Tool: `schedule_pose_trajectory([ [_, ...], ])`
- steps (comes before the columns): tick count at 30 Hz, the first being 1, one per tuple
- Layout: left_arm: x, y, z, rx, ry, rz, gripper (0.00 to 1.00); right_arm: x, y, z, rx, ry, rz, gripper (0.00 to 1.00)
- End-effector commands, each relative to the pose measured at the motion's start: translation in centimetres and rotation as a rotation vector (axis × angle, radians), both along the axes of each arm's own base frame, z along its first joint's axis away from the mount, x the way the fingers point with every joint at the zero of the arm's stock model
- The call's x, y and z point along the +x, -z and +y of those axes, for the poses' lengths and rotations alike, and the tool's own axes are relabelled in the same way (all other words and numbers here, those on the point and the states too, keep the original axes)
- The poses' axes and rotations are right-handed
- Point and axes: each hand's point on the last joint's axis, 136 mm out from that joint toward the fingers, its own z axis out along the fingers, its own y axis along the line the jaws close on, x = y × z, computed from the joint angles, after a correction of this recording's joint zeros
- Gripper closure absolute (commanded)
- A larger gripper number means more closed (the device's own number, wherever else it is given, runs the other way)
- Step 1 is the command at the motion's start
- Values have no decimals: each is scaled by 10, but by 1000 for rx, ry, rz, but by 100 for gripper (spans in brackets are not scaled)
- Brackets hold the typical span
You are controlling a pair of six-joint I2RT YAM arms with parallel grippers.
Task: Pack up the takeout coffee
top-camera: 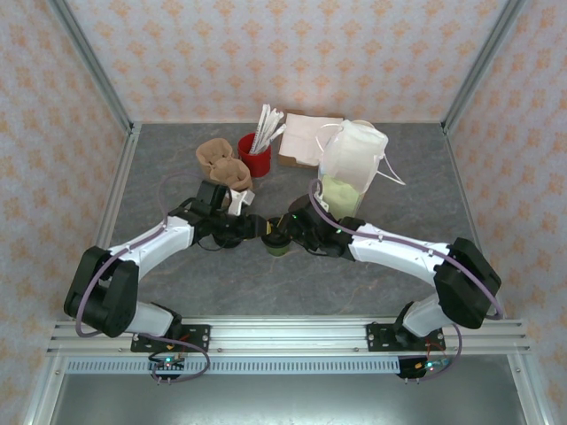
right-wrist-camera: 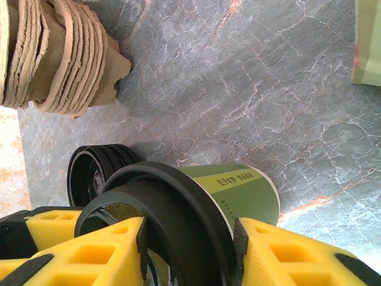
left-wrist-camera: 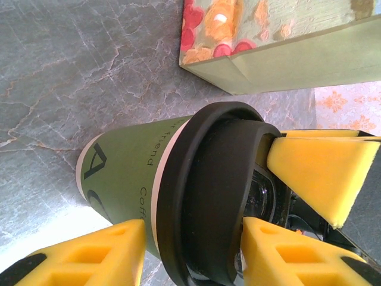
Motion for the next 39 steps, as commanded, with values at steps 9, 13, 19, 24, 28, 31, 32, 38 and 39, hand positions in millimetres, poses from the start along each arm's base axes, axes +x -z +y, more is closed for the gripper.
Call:
schedule_pose_trajectory([
  [9,-33,29,1,115,27,89,54,-23,39,-29,-146,10,87,59],
  [13,-36,19,-11,83,73,65,51,-21,35,-24,-143,-1,80,59],
  [19,-41,26,-12,100,104,75,52,-20,34,-23,-150,-8,76,59],
  [24,-46,38,-9,153,116,79,53,-22,34,-26,-158,-6,74,59],
  [28,-47,40,-11,149,113,76,54,-23,32,-28,-155,-6,70,59],
  [31,-45,32,-12,138,108,62,54,-22,25,-26,-147,-11,57,58],
  [32,-44,28,-13,136,107,54,54,-21,23,-26,-145,-11,52,58],
  [38,-37,8,-17,115,101,25,48,-19,13,-20,-124,-22,38,55],
  [39,-36,5,-18,110,100,24,47,-19,12,-19,-122,-24,37,55],
])
